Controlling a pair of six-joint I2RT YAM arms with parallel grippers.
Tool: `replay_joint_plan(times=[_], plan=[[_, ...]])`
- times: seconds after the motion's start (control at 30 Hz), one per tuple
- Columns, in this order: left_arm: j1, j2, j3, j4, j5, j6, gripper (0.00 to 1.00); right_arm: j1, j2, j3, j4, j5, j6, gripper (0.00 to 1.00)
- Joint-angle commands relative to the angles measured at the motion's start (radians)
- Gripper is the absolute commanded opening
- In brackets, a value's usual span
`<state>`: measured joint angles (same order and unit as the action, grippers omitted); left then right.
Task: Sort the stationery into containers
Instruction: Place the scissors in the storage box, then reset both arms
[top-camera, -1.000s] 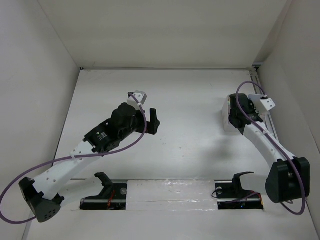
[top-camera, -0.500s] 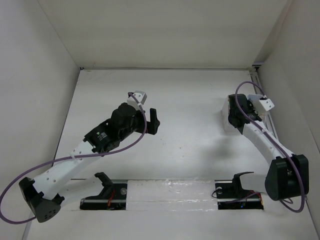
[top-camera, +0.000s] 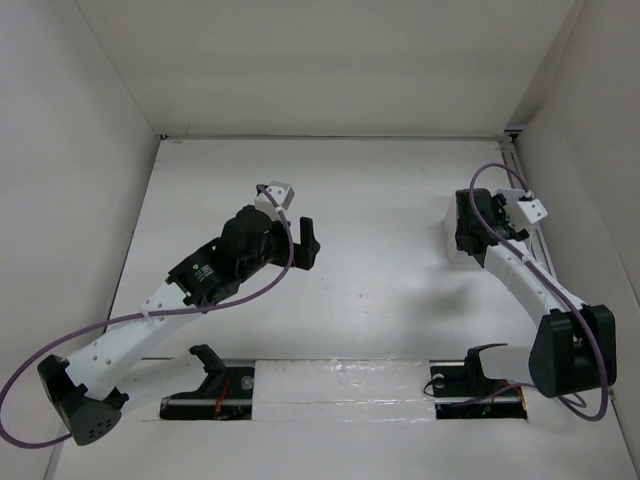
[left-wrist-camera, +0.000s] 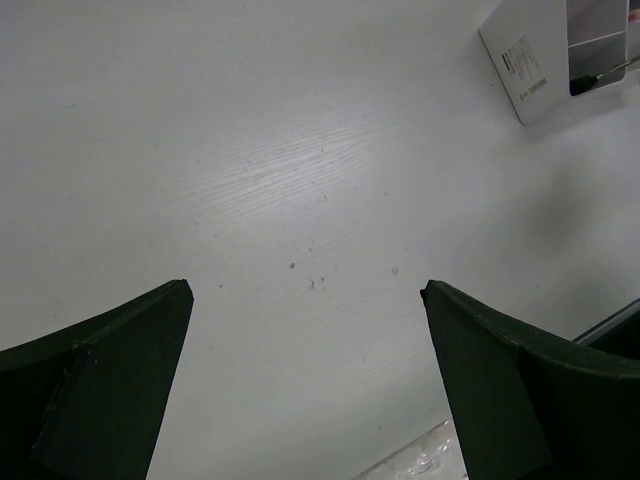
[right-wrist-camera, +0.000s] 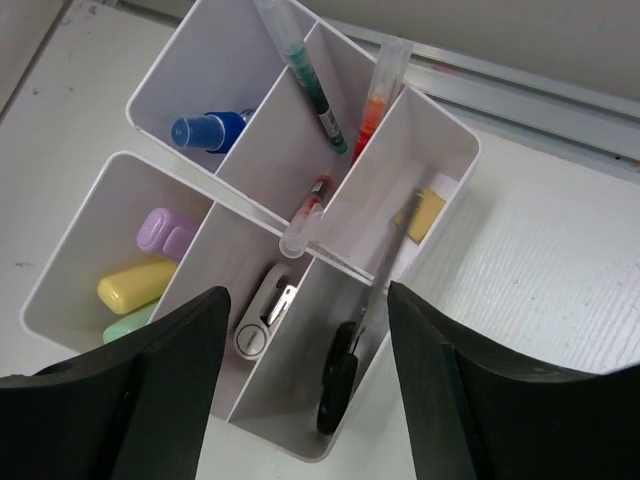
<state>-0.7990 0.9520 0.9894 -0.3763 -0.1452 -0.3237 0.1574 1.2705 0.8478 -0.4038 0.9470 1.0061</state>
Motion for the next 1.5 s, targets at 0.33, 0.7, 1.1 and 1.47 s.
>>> replay_joint_plan(times=[0.33, 0.7, 1.1, 1.47], plan=[[-0.003, -0.024, -0.006, 0.030, -0.071, -0.020, 1.00, 0.109, -0.195, 0.062, 0.066, -0.013, -0.170, 1.00], [-0.003, -0.038, 0.060, -0.059, -0.339, -0.159, 1.00, 0.312, -0.430, 0.172, 0.026, -0.223, -0.366, 1.00], [-0.003, -0.173, 0.126, -0.223, -0.530, -0.241, 1.00, 0.438, -0.709, 0.315, -0.334, -0.479, -0.515, 1.00], [-0.003, -0.338, 0.132, -0.341, -0.545, -0.347, 1.00, 0.490, -0.821, 0.437, -0.510, -0.683, -0.574, 1.00]])
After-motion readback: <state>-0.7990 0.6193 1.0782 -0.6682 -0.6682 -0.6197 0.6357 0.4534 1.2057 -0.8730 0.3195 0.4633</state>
